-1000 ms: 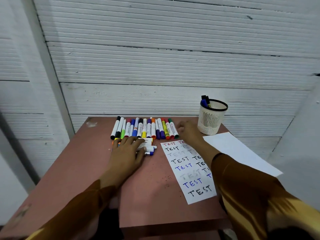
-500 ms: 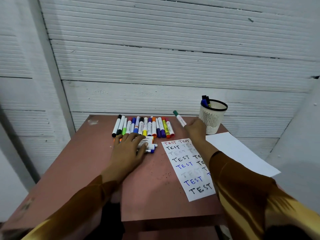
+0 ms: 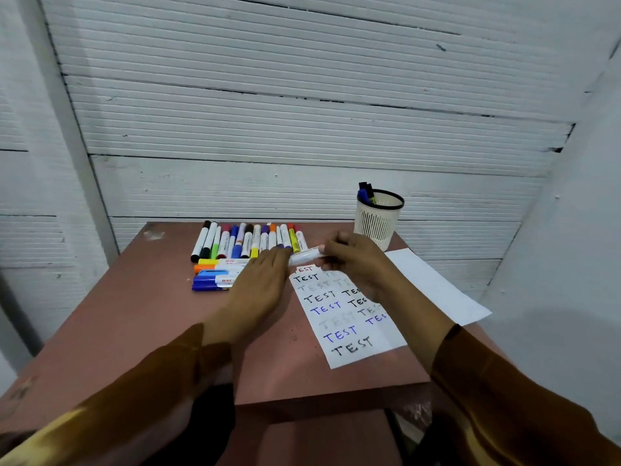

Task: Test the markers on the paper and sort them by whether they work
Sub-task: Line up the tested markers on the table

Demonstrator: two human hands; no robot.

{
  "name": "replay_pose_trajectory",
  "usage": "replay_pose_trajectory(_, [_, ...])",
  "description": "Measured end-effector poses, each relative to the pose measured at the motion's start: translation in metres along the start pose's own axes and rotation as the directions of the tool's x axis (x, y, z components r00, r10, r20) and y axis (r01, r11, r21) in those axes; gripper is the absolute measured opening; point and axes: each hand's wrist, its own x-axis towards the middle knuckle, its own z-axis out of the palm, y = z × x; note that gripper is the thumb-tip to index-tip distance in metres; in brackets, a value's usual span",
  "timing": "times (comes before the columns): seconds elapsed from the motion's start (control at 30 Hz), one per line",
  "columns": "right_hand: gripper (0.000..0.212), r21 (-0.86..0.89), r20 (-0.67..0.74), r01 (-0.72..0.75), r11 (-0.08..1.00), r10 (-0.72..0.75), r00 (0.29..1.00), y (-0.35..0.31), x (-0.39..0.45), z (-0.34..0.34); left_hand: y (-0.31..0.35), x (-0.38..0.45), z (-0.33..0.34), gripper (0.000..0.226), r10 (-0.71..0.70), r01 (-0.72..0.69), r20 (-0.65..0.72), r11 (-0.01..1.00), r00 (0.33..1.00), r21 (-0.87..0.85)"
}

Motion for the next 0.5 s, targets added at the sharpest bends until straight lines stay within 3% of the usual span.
replay_pose_trajectory(0.1, [0.010, 0.232, 0.096, -0.011, 0.973, -0.011, 0.995, 0.010, -0.012, 0.000, 0.024, -0.002, -0.001, 0.052, 0.023, -0.029, -0.056, 0.993, 0.998, -0.110])
replay_pose_trajectory(0.2, [0.017, 0.211, 0.096, 0.045, 0.977, -0.066, 0.993, 0.018, -0.021, -0.002, 0.038, -0.004, 0.001, 0.055, 0.077, -0.082, -0.031, 0.978, 0.997, -0.190])
replay_pose_trajectory(0.33, [0.014, 0.147, 0.032, 0.128, 0.981, -0.134, 0.990, 0.017, -0.032, -0.016, 0.047, -0.005, 0.002, 0.041, 0.108, -0.126, -0.089, 0.963, 0.990, -0.237])
replay_pose_trajectory(0.4, [0.016, 0.133, 0.038, 0.149, 0.980, -0.156, 0.987, 0.018, -0.037, -0.024, 0.049, -0.005, 0.004, 0.040, 0.073, -0.087, -0.065, 0.965, 0.995, -0.249])
replay_pose_trajectory(0.5, [0.022, 0.244, 0.041, 0.133, 0.961, -0.148, 0.988, 0.023, -0.046, -0.036, 0.046, -0.009, 0.009, 0.058, -0.055, 0.053, -0.001, 0.967, 0.999, -0.249])
